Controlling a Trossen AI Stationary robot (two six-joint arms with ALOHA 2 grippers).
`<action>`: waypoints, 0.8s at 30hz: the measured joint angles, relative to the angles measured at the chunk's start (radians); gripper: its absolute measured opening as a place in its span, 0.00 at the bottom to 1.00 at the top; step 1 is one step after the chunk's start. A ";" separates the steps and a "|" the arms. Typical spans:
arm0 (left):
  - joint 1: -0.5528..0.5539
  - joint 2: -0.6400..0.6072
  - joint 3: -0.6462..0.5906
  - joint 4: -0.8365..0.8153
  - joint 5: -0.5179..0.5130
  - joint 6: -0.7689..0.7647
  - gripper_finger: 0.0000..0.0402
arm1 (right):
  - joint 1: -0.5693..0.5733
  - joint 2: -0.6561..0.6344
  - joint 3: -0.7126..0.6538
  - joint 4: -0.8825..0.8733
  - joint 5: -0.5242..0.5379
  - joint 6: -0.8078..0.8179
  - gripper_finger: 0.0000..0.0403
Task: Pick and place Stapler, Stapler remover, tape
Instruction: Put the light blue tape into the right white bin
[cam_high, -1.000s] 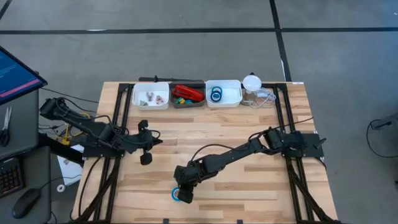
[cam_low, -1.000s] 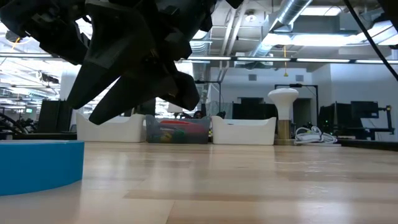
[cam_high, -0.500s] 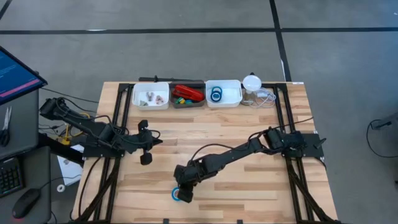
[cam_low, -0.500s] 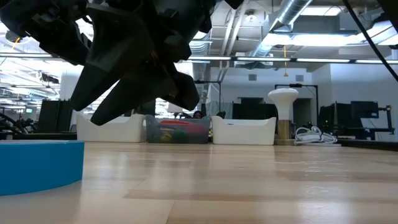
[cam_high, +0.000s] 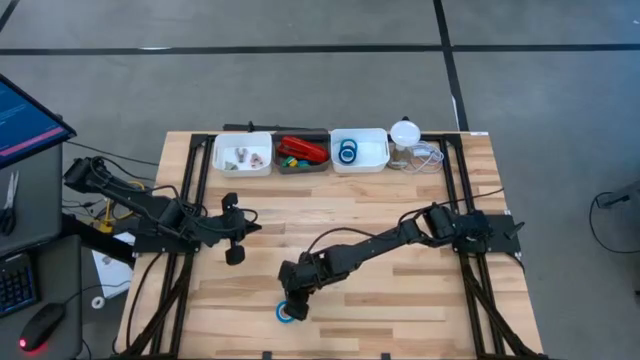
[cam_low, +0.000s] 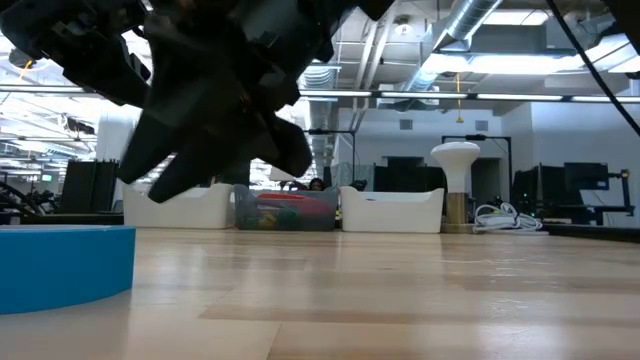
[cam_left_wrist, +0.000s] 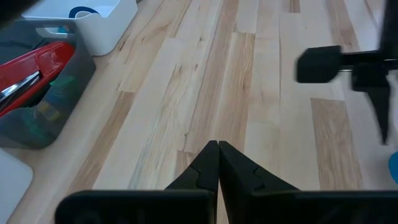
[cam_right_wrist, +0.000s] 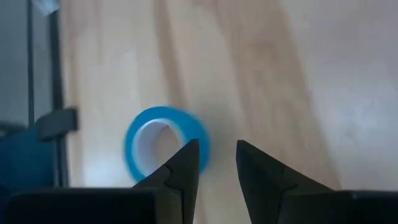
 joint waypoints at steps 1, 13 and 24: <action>0.000 0.000 0.000 0.000 0.000 0.000 0.00 | 0.007 0.000 0.000 0.006 -0.003 -0.022 0.24; 0.000 0.000 0.000 0.000 0.000 0.000 0.00 | 0.025 0.000 0.001 0.129 -0.140 -0.052 0.24; 0.000 0.000 0.000 0.000 0.000 0.000 0.00 | 0.043 0.000 0.001 0.113 -0.163 0.018 0.27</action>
